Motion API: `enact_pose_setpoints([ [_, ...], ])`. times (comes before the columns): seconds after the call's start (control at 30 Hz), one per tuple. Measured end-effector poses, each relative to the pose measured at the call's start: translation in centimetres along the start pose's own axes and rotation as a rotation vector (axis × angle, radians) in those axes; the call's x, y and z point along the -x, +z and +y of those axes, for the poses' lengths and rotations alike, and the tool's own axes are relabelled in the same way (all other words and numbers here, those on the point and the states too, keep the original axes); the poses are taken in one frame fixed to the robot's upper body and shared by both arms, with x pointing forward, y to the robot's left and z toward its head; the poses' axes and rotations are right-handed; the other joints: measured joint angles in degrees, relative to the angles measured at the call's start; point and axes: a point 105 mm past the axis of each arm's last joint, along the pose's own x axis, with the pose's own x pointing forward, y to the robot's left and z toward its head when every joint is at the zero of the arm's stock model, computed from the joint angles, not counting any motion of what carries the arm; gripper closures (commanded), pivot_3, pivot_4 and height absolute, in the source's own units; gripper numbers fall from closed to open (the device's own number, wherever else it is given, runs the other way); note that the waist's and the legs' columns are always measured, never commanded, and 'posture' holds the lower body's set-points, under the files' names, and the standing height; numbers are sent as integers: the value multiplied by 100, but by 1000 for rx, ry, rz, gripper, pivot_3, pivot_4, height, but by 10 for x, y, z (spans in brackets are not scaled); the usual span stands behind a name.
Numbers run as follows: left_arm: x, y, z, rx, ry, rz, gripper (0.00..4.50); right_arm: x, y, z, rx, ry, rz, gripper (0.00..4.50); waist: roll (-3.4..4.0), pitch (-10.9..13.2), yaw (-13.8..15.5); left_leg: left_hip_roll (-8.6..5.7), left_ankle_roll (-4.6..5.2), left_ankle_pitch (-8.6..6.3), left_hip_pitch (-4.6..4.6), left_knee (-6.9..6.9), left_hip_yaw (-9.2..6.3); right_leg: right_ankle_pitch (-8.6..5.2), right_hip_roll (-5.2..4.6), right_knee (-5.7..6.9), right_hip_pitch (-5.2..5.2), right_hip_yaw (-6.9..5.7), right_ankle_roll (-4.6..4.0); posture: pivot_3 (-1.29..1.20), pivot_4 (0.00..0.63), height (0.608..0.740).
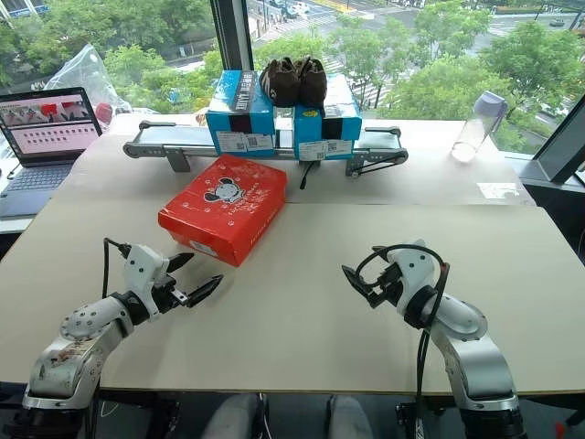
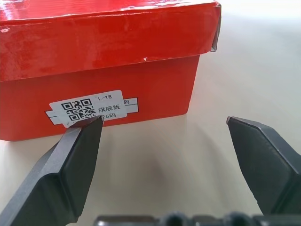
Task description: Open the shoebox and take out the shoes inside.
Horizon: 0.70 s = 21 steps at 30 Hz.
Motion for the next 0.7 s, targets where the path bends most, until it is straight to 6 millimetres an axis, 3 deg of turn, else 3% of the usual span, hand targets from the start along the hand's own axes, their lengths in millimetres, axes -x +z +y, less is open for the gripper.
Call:
enact_pose_setpoints([
  [0.2,7,-5,7,31,45,-21,0,-1,-4,-2,-8,-5,7,84,0,0,-21,3,1,0,2,-1,5,0,7,0,-2,10,0,0,150,740],
  [0.3,16,-6,23,38,105,-22,0,-3,-3,-4,-10,-4,6,84,-1,0,-14,6,1,0,2,-1,4,1,13,1,-3,10,-2,0,150,740],
  [0.4,27,-5,44,33,166,-25,0,-8,10,-10,26,5,-21,84,-2,1,-17,10,0,0,6,0,5,3,17,0,-4,12,-5,0,150,740],
  [0.5,37,4,64,20,207,-52,777,-11,17,-11,42,28,-30,831,-7,3,1,13,-1,-1,11,0,5,3,19,0,2,12,-5,0,150,740],
  [0.7,49,6,94,18,279,-35,3018,-21,25,-8,42,57,-39,2851,-9,4,-5,13,0,0,9,-1,10,3,18,-1,0,14,-6,0,150,740],
])
